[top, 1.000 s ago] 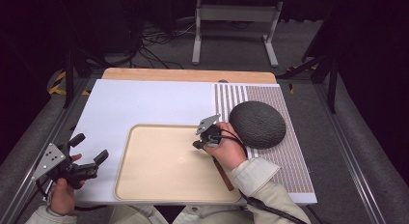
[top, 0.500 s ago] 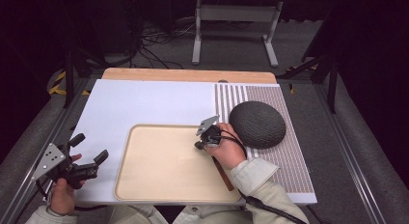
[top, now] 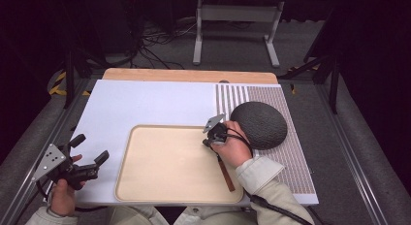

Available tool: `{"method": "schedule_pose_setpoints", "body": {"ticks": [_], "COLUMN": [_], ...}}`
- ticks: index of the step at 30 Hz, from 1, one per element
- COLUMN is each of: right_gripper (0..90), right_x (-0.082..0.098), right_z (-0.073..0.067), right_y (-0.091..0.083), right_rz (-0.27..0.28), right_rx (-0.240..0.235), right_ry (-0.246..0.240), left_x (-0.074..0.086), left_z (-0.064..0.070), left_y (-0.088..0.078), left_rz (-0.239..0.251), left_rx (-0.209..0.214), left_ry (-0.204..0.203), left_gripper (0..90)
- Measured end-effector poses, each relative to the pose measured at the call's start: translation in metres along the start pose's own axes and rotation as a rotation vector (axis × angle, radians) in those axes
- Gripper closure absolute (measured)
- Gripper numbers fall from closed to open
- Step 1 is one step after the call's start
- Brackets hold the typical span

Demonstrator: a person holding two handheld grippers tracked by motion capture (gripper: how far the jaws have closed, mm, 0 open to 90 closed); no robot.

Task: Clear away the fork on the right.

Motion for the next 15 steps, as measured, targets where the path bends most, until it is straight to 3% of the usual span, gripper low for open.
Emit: {"method": "schedule_pose_setpoints", "body": {"ticks": [15], "right_gripper": [89.7], "right_x": [0.014], "right_z": [0.022], "right_y": [-0.010], "right_rz": [-0.006], "right_rx": [0.052], "right_ry": [0.076], "left_x": [0.000], "left_z": [0.000], "left_y": [0.000], "left_rz": [0.000], "left_rx": [-0.002], "left_ry": [0.000], "left_gripper": [0.1]}}
Point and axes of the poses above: each handheld gripper's, and its own axes: y roughly forward along the jaws, x roughly out of its underside, z roughly to its right, the point moved 6 cm from there along y, roughly forward along the jaws, and after that the axes turned 7 degrees about y, right-handed, at the moved point
